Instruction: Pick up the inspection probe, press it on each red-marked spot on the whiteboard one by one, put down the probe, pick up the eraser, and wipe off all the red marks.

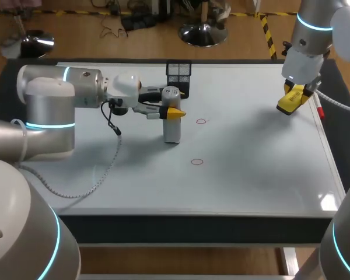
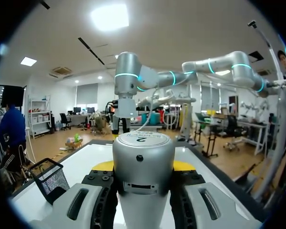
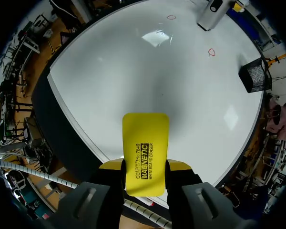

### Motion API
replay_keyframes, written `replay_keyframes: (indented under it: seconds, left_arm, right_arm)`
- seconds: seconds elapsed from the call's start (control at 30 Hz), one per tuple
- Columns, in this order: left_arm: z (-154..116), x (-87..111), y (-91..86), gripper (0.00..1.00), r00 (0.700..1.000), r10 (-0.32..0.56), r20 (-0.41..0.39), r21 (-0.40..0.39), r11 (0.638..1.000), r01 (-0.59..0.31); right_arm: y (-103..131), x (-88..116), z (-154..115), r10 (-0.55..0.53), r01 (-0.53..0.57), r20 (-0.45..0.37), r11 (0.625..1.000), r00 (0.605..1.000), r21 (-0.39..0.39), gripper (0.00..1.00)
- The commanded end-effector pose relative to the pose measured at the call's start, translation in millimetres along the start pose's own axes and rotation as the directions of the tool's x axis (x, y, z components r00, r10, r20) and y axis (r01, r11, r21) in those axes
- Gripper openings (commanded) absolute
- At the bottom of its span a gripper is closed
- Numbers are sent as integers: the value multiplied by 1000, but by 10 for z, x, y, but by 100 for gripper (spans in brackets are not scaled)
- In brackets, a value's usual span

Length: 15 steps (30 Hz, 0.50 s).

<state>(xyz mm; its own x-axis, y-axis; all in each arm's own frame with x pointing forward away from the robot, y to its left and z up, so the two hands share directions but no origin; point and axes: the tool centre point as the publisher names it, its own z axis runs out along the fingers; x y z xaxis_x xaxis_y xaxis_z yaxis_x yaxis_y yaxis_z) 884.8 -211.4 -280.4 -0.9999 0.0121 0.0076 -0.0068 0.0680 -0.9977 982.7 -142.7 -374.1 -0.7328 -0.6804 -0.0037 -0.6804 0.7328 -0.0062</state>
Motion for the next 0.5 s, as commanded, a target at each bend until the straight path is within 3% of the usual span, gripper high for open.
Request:
replay_keyframes:
  seconds: [0.03, 0.5]
  left_arm:
    - [-9, 10, -1, 0, 1000, -1, 1, -4, 1000, 1]
    - [-23, 21, -18, 0, 1000, 7, 8, 0, 1000, -7]
  right_arm:
    - [-5, 5, -8, -2, 2, -2, 1000, 1000, 2, 0]
    - [-5, 5, -8, -2, 2, -2, 1000, 1000, 2, 0]
